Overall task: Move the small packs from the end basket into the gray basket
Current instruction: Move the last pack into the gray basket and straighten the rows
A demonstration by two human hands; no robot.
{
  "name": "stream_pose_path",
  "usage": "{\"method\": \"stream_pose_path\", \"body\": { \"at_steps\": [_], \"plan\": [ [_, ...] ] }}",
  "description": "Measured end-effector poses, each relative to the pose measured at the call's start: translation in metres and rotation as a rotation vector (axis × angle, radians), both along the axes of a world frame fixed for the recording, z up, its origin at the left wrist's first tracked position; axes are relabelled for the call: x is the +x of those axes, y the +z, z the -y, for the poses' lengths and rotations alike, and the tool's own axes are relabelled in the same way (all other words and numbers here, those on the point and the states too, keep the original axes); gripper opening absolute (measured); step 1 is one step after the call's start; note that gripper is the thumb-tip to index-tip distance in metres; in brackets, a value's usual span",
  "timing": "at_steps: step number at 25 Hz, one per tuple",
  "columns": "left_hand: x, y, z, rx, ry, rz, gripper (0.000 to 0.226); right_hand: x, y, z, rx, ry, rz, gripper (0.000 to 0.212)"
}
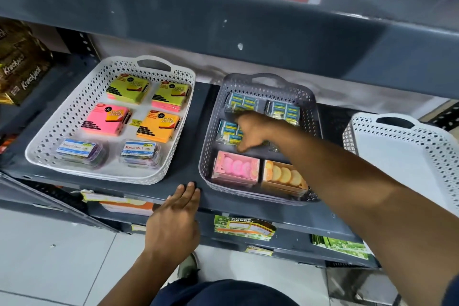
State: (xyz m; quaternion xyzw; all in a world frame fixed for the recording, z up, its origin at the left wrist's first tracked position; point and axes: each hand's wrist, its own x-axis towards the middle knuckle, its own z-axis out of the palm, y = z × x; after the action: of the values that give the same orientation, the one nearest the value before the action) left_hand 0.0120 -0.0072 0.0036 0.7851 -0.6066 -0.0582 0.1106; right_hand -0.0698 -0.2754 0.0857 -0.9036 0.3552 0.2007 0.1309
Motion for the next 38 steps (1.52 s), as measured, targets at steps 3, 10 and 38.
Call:
{"method": "stream_pose_path", "body": {
  "at_steps": [3,10,38],
  "plan": [
    [-0.001,0.002,0.0,-0.013,0.017,-0.035,0.06,0.009,0.001,0.001,-0.004,0.008,-0.067,0.045],
    [0.005,0.007,0.001,0.006,-0.018,-0.064,0.059,0.038,0.019,0.059,-0.151,-0.118,0.091,0.035],
    [0.021,0.003,-0.005,0.037,-0.162,-0.102,0.062,0.159,0.005,-0.058,-0.22,0.227,-0.1,0.056]
  ]
}}
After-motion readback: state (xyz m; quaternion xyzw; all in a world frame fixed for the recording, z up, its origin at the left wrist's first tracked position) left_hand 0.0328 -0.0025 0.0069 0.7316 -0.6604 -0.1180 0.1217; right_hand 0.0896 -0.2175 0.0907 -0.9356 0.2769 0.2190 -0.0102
